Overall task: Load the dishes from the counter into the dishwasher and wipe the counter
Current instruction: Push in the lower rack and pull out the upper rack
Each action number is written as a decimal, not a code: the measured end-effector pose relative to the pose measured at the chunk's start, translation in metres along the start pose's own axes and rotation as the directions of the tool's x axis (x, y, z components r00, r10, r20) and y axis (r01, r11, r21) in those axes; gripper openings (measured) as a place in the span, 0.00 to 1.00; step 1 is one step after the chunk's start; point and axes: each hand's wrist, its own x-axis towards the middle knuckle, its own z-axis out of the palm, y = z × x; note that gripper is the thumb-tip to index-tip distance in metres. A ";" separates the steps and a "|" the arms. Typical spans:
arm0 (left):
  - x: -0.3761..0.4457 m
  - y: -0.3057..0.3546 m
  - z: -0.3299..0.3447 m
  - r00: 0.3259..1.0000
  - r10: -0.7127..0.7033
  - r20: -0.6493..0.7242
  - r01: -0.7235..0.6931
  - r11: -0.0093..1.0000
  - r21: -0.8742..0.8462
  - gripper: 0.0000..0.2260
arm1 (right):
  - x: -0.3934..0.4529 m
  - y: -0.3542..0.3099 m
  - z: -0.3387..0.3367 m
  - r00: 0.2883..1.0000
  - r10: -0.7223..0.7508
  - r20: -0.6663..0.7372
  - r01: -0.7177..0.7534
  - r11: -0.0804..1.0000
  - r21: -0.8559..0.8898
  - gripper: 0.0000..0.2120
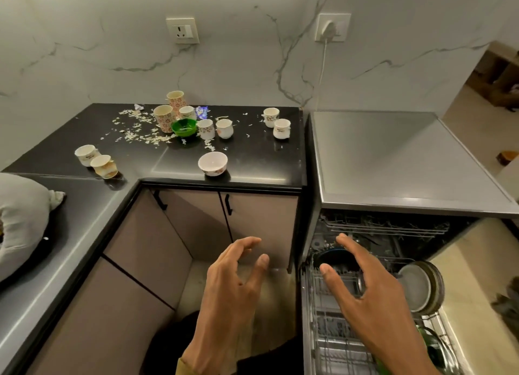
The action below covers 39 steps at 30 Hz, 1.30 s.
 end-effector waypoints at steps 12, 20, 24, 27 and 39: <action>-0.084 0.072 0.124 0.998 -0.007 0.058 0.009 0.999 -0.049 0.14 | -0.050 0.104 -0.111 1.000 -0.006 -0.017 0.005 0.997 -0.083 0.30; -0.088 0.084 0.134 0.992 0.053 0.111 -0.047 0.997 -0.061 0.14 | -0.073 0.121 -0.122 0.996 0.022 -0.089 -0.027 0.998 -0.063 0.30; -0.089 0.076 0.130 0.984 0.081 0.157 -0.076 0.996 -0.039 0.13 | -0.084 0.123 -0.113 0.989 0.059 -0.134 -0.067 0.996 -0.051 0.28; -0.090 0.066 0.130 0.974 0.075 0.213 -0.064 0.996 -0.057 0.11 | -0.094 0.127 -0.104 0.985 0.099 -0.142 -0.108 0.993 -0.052 0.28; -0.126 0.061 0.188 0.937 -0.018 0.348 0.020 1.000 -0.001 0.14 | -0.111 0.188 -0.116 0.979 0.205 -0.012 -0.206 0.974 -0.090 0.29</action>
